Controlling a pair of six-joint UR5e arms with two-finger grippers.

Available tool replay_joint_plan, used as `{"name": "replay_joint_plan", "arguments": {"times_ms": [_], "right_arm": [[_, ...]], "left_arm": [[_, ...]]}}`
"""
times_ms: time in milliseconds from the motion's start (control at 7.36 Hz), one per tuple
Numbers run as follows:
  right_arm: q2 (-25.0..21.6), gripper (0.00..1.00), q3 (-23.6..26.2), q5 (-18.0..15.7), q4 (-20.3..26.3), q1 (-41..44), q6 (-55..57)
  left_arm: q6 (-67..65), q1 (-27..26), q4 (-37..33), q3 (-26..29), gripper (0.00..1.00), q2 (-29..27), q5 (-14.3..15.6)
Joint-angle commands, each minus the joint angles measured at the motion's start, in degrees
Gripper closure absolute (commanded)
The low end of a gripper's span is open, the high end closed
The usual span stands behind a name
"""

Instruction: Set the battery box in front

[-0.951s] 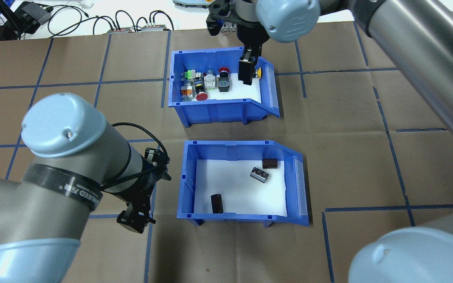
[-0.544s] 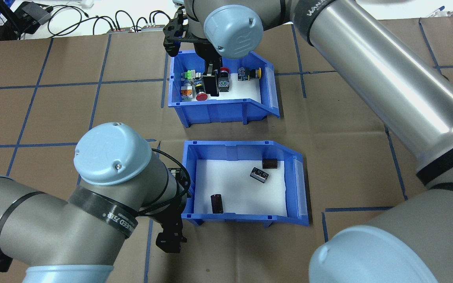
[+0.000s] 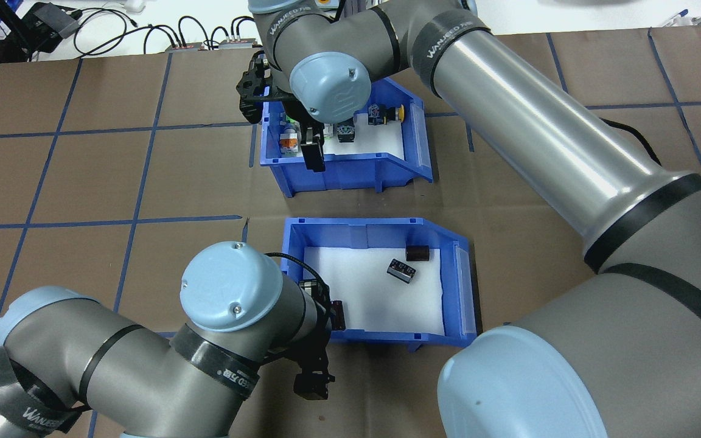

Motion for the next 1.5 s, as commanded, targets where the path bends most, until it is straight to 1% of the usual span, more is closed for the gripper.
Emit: {"name": "replay_joint_plan", "arguments": {"times_ms": [0, 136, 272, 408, 544, 680, 816, 951, 1087, 1223, 1359], "right_arm": [[2.92, 0.0, 1.63, -0.25, -3.66, -0.09, 0.41], [2.75, 0.0, 3.11, -0.25, -3.75, -0.27, 1.37], [2.4, 0.16, 3.48, -0.25, -3.75, -0.27, 2.86], [2.05, 0.42, 3.22, -0.43, -3.75, -0.27, 3.05], [2.05, 0.65, 2.78, -1.56, -3.67, -0.27, 2.79], [1.96, 0.8, 2.69, -1.66, -3.67, -0.27, 2.79], [1.52, 0.91, 2.51, -1.66, -3.58, -0.27, 2.79], [0.56, 0.94, 2.34, -1.66, -3.06, -0.27, 2.79], [-0.84, 0.94, 2.42, -2.53, -2.53, -0.53, 2.7], [-1.99, 0.94, 2.86, -4.97, -2.44, -1.49, 2.7], [-2.78, 0.94, 3.39, -6.04, -2.35, -3.76, 2.61]], "left_arm": [[-0.5, -0.89, 2.68, -0.25, 0.01, -4.35, 0.44], [-1.02, -1.33, 6.96, -0.25, 0.01, -7.08, 0.79], [-3.29, -3.25, 7.7, -0.25, 0.01, -8.59, 0.97], [-3.57, -4.74, 8.4, -0.08, 0.01, -10.26, 2.97], [-3.83, -5.02, 9.02, -0.16, 0.19, -11.14, 5.6], [-4.88, -5.02, 9.29, -0.08, 0.55, -10.98, 5.54], [-7.33, -5.02, 13.55, -0.16, 0.84, -11.24, 4.85], [-7.61, -5.02, 18.12, -0.16, 1.0, -11.07, 4.32], [-7.35, -5.02, 18.43, -0.16, 1.0, -11.06, 4.48], [-7.53, -5.02, 18.43, -0.08, 1.0, -11.06, 4.66], [-7.35, -5.02, 18.43, 0.18, 1.0, -10.02, 5.18]]}}
